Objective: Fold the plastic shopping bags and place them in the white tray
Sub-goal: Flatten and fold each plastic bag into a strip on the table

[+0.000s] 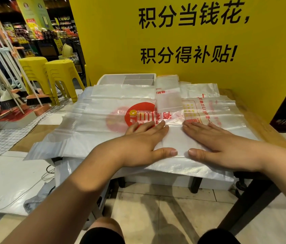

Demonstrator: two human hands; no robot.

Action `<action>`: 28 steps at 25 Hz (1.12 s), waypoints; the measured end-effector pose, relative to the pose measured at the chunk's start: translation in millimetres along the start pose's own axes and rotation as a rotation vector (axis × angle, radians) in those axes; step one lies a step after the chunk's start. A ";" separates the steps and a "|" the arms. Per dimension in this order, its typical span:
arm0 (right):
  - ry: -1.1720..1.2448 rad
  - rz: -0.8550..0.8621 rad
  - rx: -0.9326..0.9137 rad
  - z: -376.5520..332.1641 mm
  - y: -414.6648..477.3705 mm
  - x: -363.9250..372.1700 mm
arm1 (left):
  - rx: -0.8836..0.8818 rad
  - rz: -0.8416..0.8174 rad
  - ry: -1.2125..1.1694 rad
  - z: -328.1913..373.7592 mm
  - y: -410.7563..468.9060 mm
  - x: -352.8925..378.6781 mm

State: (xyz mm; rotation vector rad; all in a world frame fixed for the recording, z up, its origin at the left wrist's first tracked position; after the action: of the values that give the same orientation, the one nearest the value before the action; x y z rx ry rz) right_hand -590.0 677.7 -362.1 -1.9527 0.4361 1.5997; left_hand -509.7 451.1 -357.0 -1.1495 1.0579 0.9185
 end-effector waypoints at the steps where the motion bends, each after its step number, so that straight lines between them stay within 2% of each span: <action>1: 0.004 0.011 -0.007 3.1 0.2 1.8 | 0.003 0.000 -0.011 -0.3 0.5 0.2; 9: -0.021 0.050 -0.001 -1.4 -1.5 -4.4 | 0.040 0.028 0.027 -2.9 0.1 -1.7; 15: 0.086 0.328 -0.070 -6.9 -1.8 -15.3 | 0.145 0.200 -0.139 -12.5 -5.9 -13.5; 22: 0.328 0.452 -0.100 -14.4 -7.6 -4.1 | 0.199 0.334 -0.363 -11.0 -22.7 -8.9; 28: 0.408 0.568 -0.121 -29.4 -15.3 9.5 | 0.235 0.528 -0.379 -4.1 -39.5 8.3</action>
State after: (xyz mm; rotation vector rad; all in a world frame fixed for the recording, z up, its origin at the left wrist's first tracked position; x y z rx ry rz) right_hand -556.0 672.6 -364.4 -2.3988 1.1674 1.5582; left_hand -470.6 440.1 -355.5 -0.4728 1.1336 1.3220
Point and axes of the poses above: each hand's wrist, its own y-axis towards the middle knuckle, its own x-axis out of the palm, z = x × y, the point moved 1 cm from there along y, towards the middle knuckle, and after that the axes turned 2 degrees about -z, right-handed, at the moved point
